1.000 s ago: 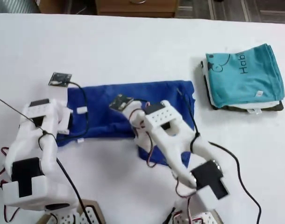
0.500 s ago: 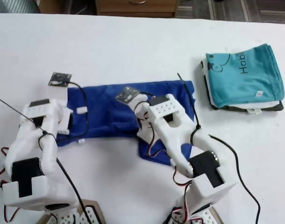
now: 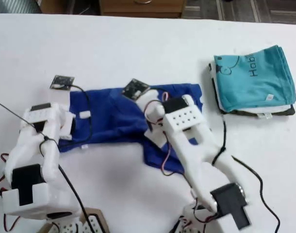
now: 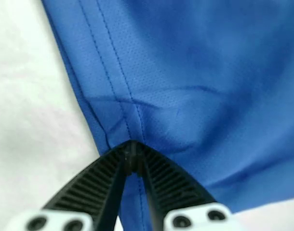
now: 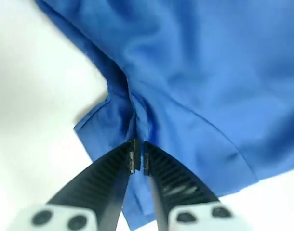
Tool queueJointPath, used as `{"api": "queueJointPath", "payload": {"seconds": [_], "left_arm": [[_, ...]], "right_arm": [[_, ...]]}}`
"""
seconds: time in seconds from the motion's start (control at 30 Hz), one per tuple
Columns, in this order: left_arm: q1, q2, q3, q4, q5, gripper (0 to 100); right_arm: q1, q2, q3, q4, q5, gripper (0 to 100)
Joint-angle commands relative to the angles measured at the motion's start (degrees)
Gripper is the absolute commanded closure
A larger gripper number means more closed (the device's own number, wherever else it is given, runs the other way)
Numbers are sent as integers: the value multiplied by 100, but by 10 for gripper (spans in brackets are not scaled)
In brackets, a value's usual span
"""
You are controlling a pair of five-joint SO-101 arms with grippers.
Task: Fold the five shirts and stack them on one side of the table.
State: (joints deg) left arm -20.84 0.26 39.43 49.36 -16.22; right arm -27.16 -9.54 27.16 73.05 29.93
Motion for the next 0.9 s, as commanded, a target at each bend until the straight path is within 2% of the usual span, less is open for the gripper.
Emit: {"api": "queueJointPath", "payload": {"seconds": [0.0, 0.23, 0.4, 0.47, 0.57, 0.63, 0.87], "left_arm": [[-70, -149, 4, -141, 26, 973], [-70, -149, 4, -141, 26, 973], [-70, -149, 4, -141, 26, 973], [-70, -149, 4, -141, 26, 973], [-70, -149, 13, -141, 26, 973], [-70, -149, 13, -149, 26, 973], [-70, -149, 13, -149, 26, 973]], "right_arm": [[13, -453, -70, 391, 9, 978], [-321, -655, -35, 919, 0, 978], [-716, -725, 422, 295, -79, 972], [-734, -725, 668, -171, -475, 937], [-725, -725, 853, -620, -1002, 830], [-725, -725, 897, -716, -993, 786], [-752, -154, 870, -760, -993, 829]]}}
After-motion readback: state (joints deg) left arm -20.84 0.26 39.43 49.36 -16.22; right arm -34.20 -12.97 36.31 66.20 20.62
